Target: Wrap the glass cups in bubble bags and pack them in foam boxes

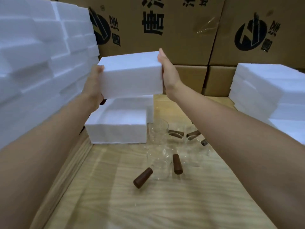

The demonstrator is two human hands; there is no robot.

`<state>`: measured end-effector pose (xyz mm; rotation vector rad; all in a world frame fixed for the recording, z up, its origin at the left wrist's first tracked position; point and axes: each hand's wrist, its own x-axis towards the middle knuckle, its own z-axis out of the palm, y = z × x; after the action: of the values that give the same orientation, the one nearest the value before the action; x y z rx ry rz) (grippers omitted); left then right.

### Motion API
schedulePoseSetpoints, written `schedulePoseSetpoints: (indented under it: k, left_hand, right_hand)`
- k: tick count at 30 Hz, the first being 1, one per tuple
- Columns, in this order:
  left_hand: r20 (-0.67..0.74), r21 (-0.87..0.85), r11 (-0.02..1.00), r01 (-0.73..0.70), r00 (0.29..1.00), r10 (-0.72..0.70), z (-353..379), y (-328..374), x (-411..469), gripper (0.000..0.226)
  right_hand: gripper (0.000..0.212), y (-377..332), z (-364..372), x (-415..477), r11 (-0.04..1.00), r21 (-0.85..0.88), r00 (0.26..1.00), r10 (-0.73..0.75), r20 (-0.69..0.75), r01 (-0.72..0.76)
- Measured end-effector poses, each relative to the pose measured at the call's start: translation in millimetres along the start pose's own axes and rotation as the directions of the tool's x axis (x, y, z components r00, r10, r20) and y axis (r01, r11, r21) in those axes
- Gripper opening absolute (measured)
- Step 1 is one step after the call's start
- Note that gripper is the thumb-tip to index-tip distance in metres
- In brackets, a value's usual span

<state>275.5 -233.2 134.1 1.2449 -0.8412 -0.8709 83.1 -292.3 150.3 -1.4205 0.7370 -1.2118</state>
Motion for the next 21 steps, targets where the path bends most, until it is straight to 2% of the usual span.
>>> schedulePoseSetpoints:
  k: [3, 7, 12, 16, 18, 21]
  left_hand:
    - [-0.014, -0.057, 0.998, 0.019, 1.000, -0.020, -6, -5, 26, 0.021]
    - [-0.002, -0.017, 1.000, 0.026, 1.000, -0.026, -12, -19, 49, 0.021]
    - [0.013, 0.131, 0.991, 0.041, 0.999, -0.043, -23, -37, 59, 0.020]
    - [0.052, 0.234, 0.971, 0.046, 0.997, -0.060, -29, -41, 62, 0.032]
    - [0.041, 0.285, 0.958, 0.039, 0.998, -0.053, -30, -39, 60, 0.034]
    - [0.057, 0.371, 0.924, 0.087, 0.992, -0.116, -29, -34, 50, 0.066]
  right_hand:
    - [0.052, 14, 7, 22, 0.999, -0.017, 0.999, 0.030, 0.041, -0.029]
    - [0.053, 35, 9, 37, 0.997, -0.047, 0.997, 0.065, 0.041, -0.063]
    - [0.052, 64, 5, 37, 0.988, -0.107, 0.993, 0.111, 0.029, -0.107]
    - [0.053, 65, -2, 32, 0.972, -0.199, 0.990, 0.137, 0.035, -0.128]
    - [0.052, 60, -6, 32, 0.933, -0.297, 0.974, 0.223, 0.037, -0.202]
    - [0.052, 50, -5, 27, 0.846, -0.344, 0.898, 0.440, 0.016, -0.408]
